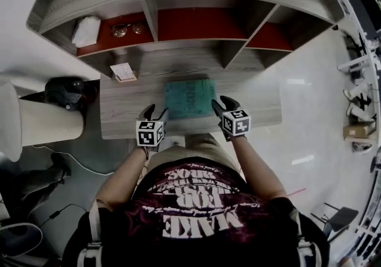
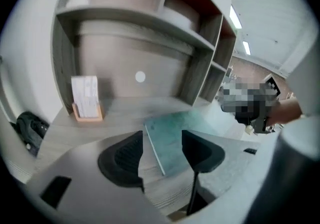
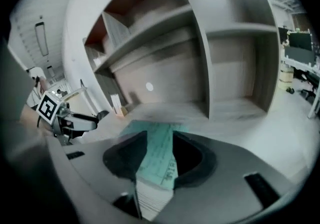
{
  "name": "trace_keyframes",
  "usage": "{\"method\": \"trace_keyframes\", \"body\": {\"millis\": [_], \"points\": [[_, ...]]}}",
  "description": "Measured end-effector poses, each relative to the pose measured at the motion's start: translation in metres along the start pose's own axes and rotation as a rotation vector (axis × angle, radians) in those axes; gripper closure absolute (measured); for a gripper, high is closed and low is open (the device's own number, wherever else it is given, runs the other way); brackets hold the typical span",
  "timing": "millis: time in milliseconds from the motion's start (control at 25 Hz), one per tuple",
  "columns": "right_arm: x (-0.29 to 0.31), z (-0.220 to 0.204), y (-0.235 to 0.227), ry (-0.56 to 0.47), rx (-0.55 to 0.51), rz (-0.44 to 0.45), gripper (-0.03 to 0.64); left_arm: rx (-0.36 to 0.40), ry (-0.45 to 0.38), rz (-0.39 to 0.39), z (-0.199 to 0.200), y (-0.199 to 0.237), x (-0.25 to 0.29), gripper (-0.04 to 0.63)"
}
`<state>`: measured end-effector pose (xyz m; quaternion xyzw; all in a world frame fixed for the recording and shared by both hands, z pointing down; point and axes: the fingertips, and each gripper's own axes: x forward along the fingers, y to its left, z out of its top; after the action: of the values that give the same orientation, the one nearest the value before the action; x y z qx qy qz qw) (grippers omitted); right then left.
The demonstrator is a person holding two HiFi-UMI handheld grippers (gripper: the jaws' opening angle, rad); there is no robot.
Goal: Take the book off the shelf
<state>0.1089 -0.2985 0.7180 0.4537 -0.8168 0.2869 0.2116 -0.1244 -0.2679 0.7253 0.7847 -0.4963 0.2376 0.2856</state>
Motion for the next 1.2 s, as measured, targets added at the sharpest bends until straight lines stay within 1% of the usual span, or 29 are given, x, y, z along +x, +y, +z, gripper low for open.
{"method": "trace_keyframes", "body": {"millis": [80, 120, 160, 200, 240, 280, 360, 440, 520, 680, 800, 960, 1200], "points": [[-0.034, 0.043, 0.02, -0.137, -0.068, 0.048, 0.53, 0.013, -0.17, -0.024, 0.052, -0.004, -0.043, 0.353], [-0.051, 0.065, 0.031, -0.205, -0.102, 0.069, 0.555, 0.028, -0.251, -0.038, 0.078, -0.008, -0.066, 0.392], [-0.068, 0.086, 0.042, -0.266, -0.138, 0.082, 0.576, 0.049, -0.321, -0.041, 0.103, -0.013, -0.088, 0.474], [-0.085, 0.105, 0.052, -0.32, -0.173, 0.086, 0.609, 0.075, -0.379, -0.035, 0.124, -0.018, -0.108, 0.539], [-0.101, 0.122, 0.061, -0.368, -0.205, 0.086, 0.612, 0.1, -0.425, -0.024, 0.142, -0.023, -0.126, 0.571], [-0.116, 0.138, 0.07, -0.411, -0.229, 0.084, 0.612, 0.118, -0.464, -0.017, 0.157, -0.029, -0.143, 0.586], [-0.145, 0.167, 0.084, -0.481, -0.253, 0.076, 0.612, 0.131, -0.533, -0.019, 0.183, -0.04, -0.172, 0.588], [-0.169, 0.189, 0.094, -0.527, -0.263, 0.066, 0.614, 0.139, -0.601, -0.027, 0.208, -0.05, -0.2, 0.589], [-0.189, 0.208, 0.104, -0.56, -0.277, 0.056, 0.614, 0.15, -0.652, -0.037, 0.227, -0.058, -0.224, 0.589], [-0.22, 0.233, 0.119, -0.62, -0.283, 0.051, 0.614, 0.146, -0.692, -0.058, 0.245, -0.066, -0.253, 0.589], [-0.231, 0.235, 0.123, -0.626, -0.286, 0.022, 0.614, 0.163, -0.696, -0.054, 0.245, -0.068, -0.263, 0.589], [-0.241, 0.228, 0.126, -0.619, -0.29, -0.005, 0.614, 0.184, -0.685, -0.062, 0.239, -0.074, -0.269, 0.589], [-0.232, 0.214, 0.131, -0.572, -0.269, 0.003, 0.614, 0.158, -0.62, -0.077, 0.225, -0.071, -0.26, 0.589]]}}
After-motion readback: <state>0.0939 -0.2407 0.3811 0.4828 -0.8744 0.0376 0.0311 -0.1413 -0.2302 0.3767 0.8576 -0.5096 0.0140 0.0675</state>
